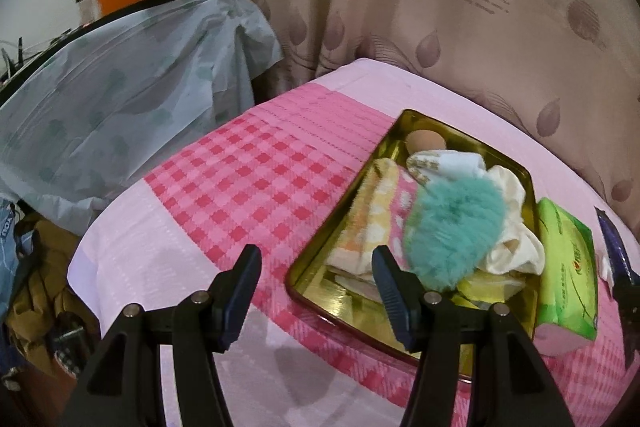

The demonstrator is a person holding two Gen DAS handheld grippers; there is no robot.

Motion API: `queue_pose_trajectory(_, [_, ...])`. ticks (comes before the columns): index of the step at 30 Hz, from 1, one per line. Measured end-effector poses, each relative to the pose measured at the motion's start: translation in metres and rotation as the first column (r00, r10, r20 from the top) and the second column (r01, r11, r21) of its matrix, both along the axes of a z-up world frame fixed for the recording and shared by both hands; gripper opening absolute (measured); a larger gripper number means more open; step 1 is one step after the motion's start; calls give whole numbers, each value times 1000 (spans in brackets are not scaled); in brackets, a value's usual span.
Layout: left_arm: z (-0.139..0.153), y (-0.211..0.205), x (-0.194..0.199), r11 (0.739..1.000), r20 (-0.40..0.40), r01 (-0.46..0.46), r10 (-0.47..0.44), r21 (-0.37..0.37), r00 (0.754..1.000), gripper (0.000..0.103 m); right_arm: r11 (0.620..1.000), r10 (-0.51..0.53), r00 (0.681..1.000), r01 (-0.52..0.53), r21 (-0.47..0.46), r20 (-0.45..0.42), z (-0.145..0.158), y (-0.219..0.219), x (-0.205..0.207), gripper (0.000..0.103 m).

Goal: Organize soft objects
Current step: 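Carry the black package into the gold tin and open the right gripper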

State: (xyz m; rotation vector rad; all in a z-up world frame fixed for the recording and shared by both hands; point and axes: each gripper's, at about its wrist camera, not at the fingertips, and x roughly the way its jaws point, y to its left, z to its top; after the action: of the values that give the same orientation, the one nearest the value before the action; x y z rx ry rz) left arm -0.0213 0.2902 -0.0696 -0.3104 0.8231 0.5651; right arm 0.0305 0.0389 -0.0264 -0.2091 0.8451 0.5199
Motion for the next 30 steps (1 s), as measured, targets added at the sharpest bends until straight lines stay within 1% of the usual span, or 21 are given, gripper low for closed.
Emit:
queue_pose_trajectory(7, [-1, 14, -5, 997, -6, -72, 72, -16, 997, 59, 995, 98, 995, -98, 30, 0, 5, 65, 0, 32])
queue_pose_trajectory(11, [0, 21, -10, 994, -1, -107, 107, -30, 994, 59, 991, 123, 992, -121, 50, -35, -1, 97, 9, 32])
queue_pose_trajectory(15, [-3, 25, -10, 992, -12, -120, 119, -42, 993, 59, 991, 127, 990, -125, 41, -63, -10, 123, 15, 32])
queue_pose_trajectory(23, [-6, 32, -10, 989, -22, -136, 135, -63, 991, 59, 992, 122, 989, -122, 11, -77, -26, 146, 23, 33])
queue_pose_trajectory(26, [-7, 32, -10, 989, -24, -135, 134, -61, 991, 59, 991, 136, 987, -137, -9, -80, -33, 151, 23, 33])
queue_pose_trajectory(29, [-7, 31, -10, 989, -25, -135, 133, -58, 991, 59, 988, 149, 986, -151, -25, -73, -37, 153, 19, 35])
queue_pose_trajectory(30, [-7, 31, -10, 989, -22, -134, 133, -58, 991, 59, 987, 156, 985, -158, -25, -70, -36, 154, 18, 38])
